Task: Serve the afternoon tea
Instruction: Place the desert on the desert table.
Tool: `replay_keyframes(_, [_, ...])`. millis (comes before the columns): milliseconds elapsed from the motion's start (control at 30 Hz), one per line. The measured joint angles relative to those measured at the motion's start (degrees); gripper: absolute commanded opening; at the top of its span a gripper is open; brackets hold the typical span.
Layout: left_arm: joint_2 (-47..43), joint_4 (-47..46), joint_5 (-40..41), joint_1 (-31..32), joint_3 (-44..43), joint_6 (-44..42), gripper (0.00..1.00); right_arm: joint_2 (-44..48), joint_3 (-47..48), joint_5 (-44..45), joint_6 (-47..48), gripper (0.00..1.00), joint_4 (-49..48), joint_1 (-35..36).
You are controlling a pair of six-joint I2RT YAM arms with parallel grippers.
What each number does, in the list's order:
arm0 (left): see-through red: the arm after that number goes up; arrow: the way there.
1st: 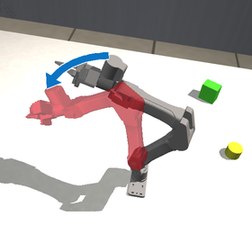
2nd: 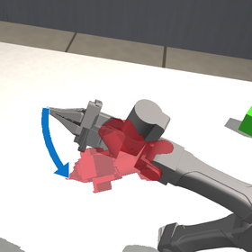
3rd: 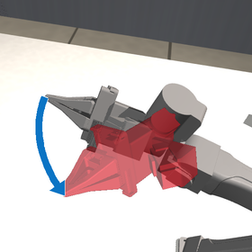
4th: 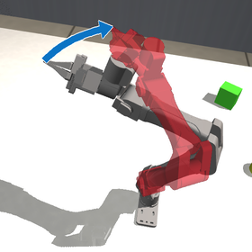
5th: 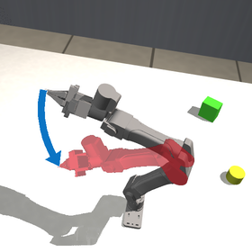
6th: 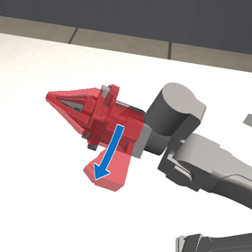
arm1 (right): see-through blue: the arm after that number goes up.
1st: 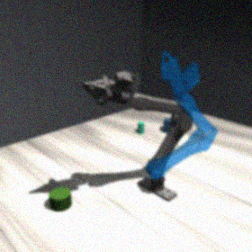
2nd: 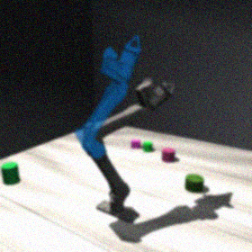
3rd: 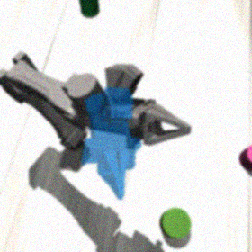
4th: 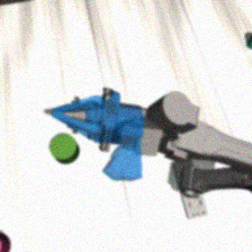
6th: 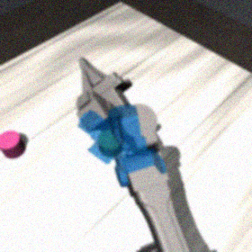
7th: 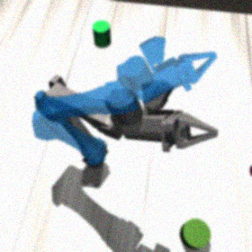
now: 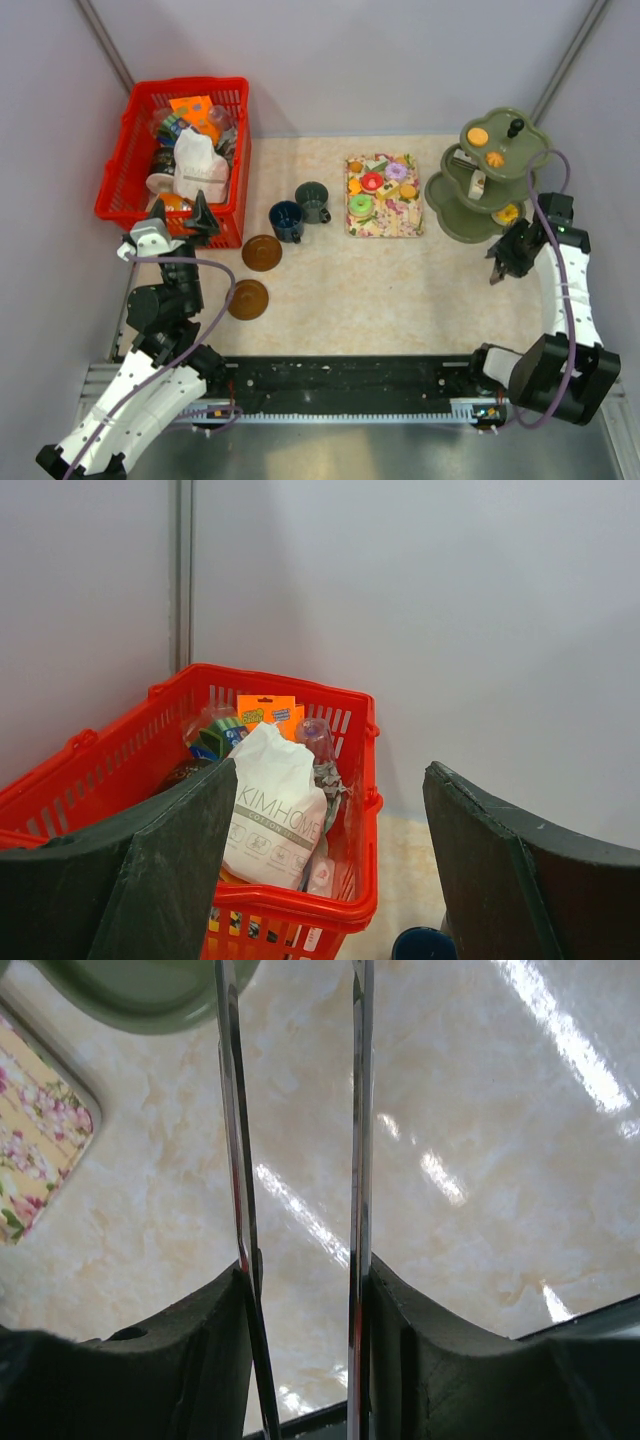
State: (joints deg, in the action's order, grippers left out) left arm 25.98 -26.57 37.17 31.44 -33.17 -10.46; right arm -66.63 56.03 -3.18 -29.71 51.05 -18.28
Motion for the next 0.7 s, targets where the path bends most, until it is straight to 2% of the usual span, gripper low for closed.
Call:
replay_keyframes(233, [0.0,0.0,0.0,0.0,0.0,0.0,0.8,4.4,-1.2,-2.1,0.1,0.4,3.8,2.3])
replay_keyframes(700, [0.0,0.0,0.0,0.0,0.0,0.0,0.8,6.3,-1.2,-2.2,-2.3,0.37,9.5,22.9])
